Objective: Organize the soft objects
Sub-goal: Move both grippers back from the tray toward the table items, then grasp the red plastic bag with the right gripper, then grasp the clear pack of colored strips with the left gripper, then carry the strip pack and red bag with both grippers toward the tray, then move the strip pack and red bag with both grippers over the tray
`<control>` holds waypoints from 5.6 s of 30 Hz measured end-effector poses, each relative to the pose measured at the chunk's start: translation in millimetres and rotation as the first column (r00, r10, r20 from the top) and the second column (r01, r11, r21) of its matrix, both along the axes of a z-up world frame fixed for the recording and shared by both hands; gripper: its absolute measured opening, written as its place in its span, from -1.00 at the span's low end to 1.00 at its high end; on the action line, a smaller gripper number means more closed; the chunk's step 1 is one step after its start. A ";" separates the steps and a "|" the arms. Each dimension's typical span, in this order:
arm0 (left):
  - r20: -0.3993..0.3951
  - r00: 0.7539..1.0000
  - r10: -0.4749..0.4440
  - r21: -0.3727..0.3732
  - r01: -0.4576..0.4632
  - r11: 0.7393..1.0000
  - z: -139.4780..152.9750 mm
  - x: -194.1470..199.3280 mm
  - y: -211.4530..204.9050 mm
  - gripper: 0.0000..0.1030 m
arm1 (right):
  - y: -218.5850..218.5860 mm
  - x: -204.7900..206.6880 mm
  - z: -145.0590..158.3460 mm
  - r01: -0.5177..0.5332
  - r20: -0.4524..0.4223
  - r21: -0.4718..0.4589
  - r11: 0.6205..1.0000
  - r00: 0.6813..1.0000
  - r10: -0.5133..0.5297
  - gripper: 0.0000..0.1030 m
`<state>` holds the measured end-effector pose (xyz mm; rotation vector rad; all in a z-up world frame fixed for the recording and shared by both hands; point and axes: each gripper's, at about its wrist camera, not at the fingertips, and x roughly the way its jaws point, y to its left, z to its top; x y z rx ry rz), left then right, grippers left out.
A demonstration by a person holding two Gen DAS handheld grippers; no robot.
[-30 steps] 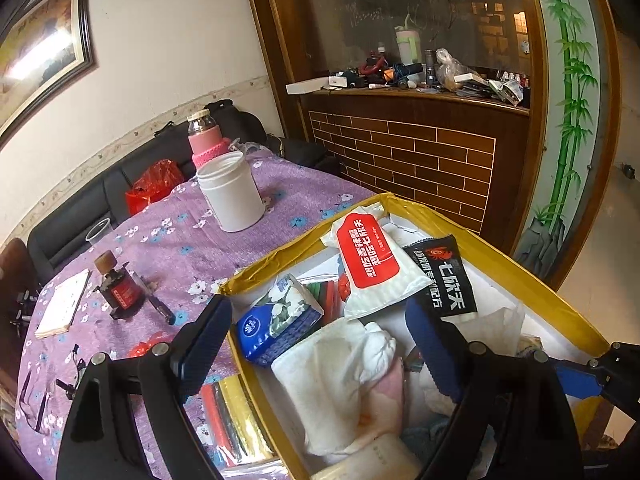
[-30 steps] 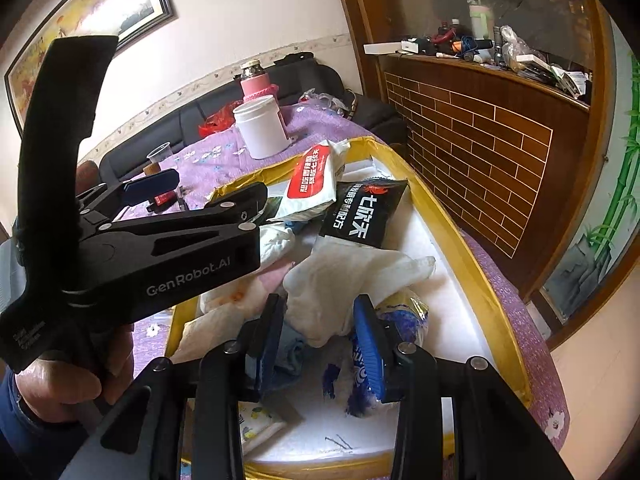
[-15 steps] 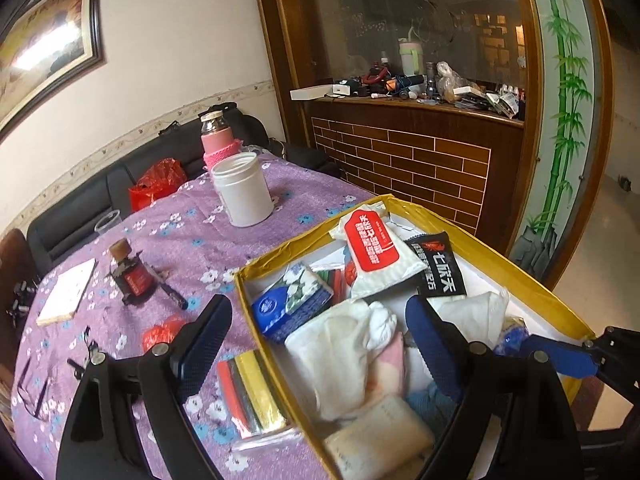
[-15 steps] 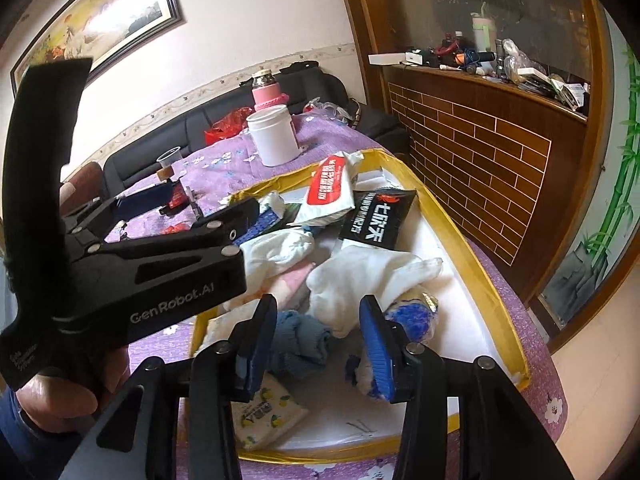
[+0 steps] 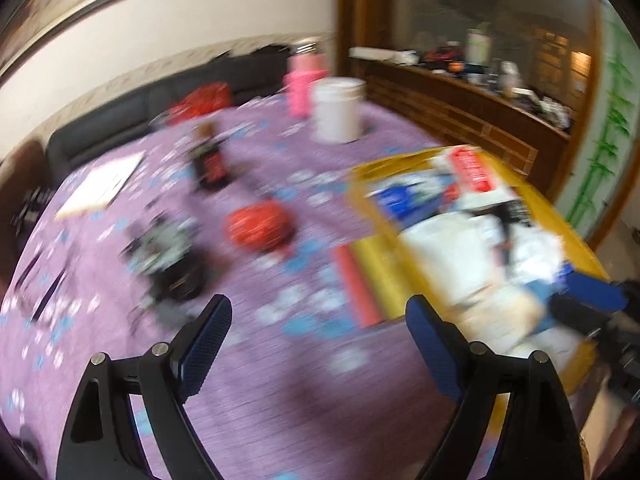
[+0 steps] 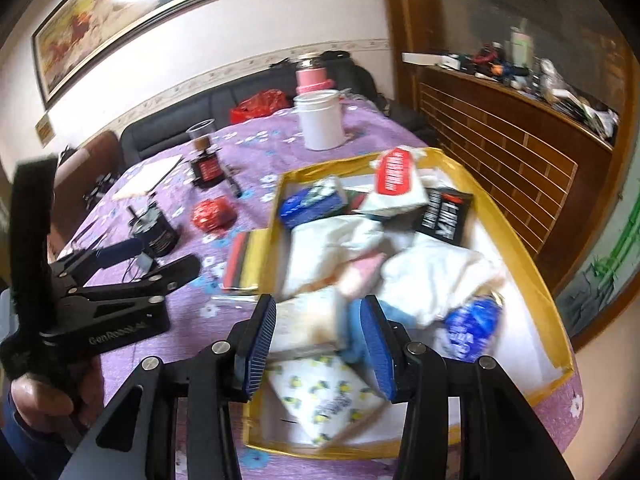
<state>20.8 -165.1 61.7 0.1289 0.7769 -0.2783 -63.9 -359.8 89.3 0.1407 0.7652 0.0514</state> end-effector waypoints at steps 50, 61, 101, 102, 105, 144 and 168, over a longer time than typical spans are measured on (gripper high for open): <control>-0.113 0.875 0.472 -0.182 -0.485 0.856 -24.5 31.4 140.9 0.71 | 141.2 252.2 -66.8 -0.307 -0.329 -0.025 0.951 0.901 0.282 0.39; -0.111 0.879 0.463 -0.183 -0.476 0.860 -23.6 30.7 139.8 0.71 | 117.1 197.7 -45.5 -0.256 -0.282 0.025 0.966 0.925 0.253 -0.25; -0.179 0.883 -0.433 0.094 0.454 0.886 -49.1 -53.8 -21.9 0.89 | -26.7 -80.6 4.4 -0.162 0.130 0.189 0.969 0.982 0.139 -0.24; -0.189 0.878 -0.439 0.073 0.459 0.886 -49.5 -52.1 -20.7 0.89 | -28.7 -79.9 3.2 -0.159 0.131 0.193 0.968 0.982 0.135 -0.24; -0.189 0.888 -0.420 0.083 0.440 0.894 -56.5 -50.6 -24.4 0.61 | -37.2 -81.0 2.3 -0.142 0.133 0.209 0.967 0.984 0.116 -0.24; 0.128 0.952 -0.278 -0.047 0.285 0.957 106.5 -88.4 28.5 -0.25 | -44.3 -85.0 155.8 -0.107 0.293 0.226 0.968 0.955 0.037 -0.23; 0.237 0.959 -0.153 -0.050 0.169 0.984 189.7 -128.7 150.0 -0.24 | 55.4 -102.2 261.9 -0.257 0.342 0.156 0.954 0.920 0.192 -0.21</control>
